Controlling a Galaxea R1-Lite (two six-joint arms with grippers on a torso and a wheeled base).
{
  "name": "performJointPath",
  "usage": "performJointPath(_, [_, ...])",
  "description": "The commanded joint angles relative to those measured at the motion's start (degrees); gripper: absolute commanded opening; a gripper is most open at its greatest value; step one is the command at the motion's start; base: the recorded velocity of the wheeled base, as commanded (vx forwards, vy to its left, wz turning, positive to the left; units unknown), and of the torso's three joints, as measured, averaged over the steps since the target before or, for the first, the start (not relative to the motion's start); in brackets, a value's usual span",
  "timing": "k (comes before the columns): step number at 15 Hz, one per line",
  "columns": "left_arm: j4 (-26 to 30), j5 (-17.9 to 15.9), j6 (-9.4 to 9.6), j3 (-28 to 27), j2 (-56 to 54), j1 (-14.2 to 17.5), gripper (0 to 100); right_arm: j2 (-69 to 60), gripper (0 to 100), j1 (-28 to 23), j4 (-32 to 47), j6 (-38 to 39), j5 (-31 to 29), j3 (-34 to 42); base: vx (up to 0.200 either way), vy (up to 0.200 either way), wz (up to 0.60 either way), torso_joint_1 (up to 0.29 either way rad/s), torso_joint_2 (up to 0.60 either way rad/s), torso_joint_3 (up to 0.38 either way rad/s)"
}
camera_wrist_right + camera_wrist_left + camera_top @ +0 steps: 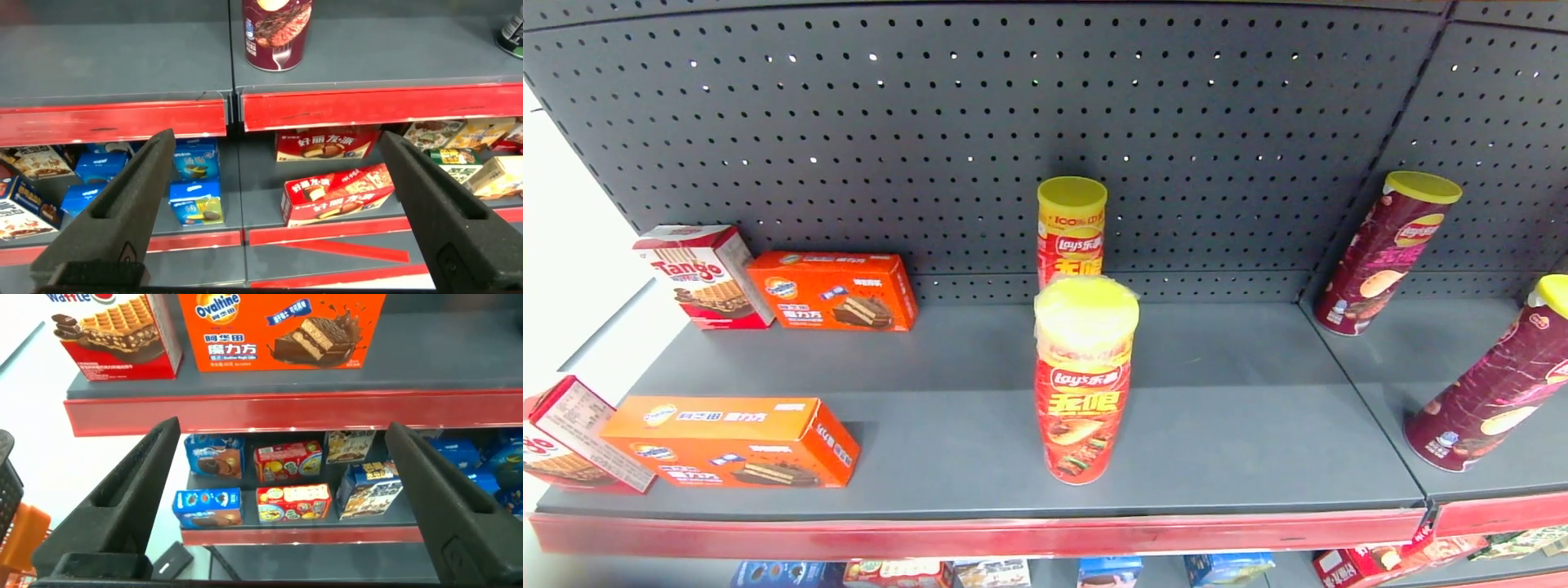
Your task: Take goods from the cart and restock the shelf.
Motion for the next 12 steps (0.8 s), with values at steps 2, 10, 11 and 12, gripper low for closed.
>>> performJointPath(2, [0.0,0.1,-0.02,0.0,0.0,0.0,100,0.1,100,0.0,0.0,0.0,0.0,0.0,0.000,0.000,0.00,0.000,0.00,0.000])
performJointPath(10, [-0.3,0.1,-0.02,0.0,0.0,0.0,100,0.1,100,0.0,0.0,0.0,0.0,0.0,0.000,0.000,0.00,0.000,0.00,0.000])
performJointPath(11, [-0.3,0.1,-0.02,0.0,0.0,0.0,100,0.1,100,0.0,0.0,0.0,0.0,0.0,0.000,0.000,0.00,0.000,0.00,0.000])
performJointPath(12, [-0.3,0.1,-0.02,0.0,0.0,0.0,100,0.1,100,0.0,0.0,0.0,0.0,0.0,0.000,0.000,0.00,0.000,0.00,0.000])
